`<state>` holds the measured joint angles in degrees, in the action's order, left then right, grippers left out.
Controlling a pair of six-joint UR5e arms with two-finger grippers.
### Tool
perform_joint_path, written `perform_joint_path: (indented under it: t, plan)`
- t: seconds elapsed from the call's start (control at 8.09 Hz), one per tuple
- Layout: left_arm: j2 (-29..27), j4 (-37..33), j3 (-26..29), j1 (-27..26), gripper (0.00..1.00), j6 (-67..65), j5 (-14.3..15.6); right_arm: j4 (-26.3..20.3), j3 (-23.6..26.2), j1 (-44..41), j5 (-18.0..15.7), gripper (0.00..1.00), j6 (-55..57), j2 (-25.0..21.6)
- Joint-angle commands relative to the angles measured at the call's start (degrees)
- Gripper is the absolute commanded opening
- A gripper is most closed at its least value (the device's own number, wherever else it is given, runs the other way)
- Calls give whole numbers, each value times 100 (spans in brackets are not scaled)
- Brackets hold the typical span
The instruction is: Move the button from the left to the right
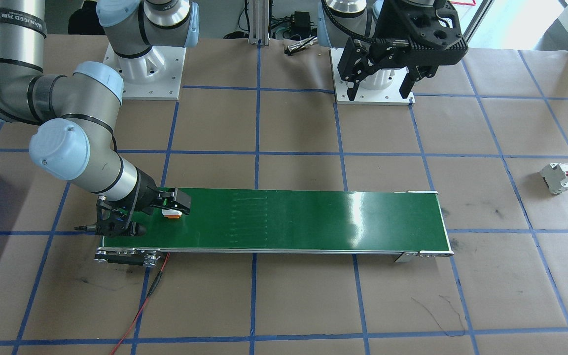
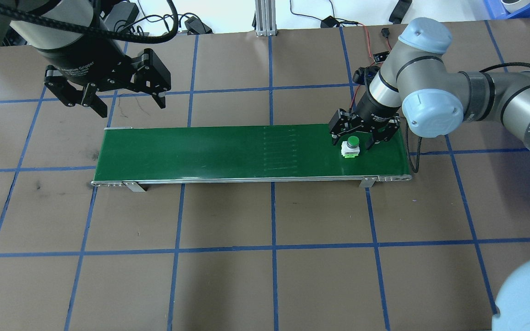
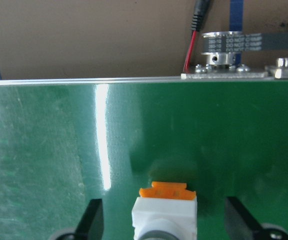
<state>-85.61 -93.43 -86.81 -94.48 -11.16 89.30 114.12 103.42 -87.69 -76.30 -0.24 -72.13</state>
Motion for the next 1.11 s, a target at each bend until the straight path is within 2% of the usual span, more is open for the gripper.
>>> perform_joint_path:
  t: [0.0, 0.12, 0.25, 0.49, 0.74, 0.99]
  plan:
    - [18, 0, -3, 0, 100, 0, 0, -248, 12, -3, -508, 43, -801, 23]
    - [18, 0, -3, 0, 100, 0, 0, -250, 3, -3, -553, 22, -819, 15]
    - [27, 0, -3, 0, 100, 0, 0, -258, -75, -3, -971, 4, -941, -55]
    - [27, 0, -3, 0, 100, 0, 0, -232, -495, 58, -1675, 2, -1415, -169]
    - [35, 0, -3, 0, 100, 0, 0, -206, -682, 355, -1801, 3, -1870, -318]
    - [35, 0, -3, 0, 100, 0, 0, -249, -691, 1494, -1766, 4, -3614, -512]
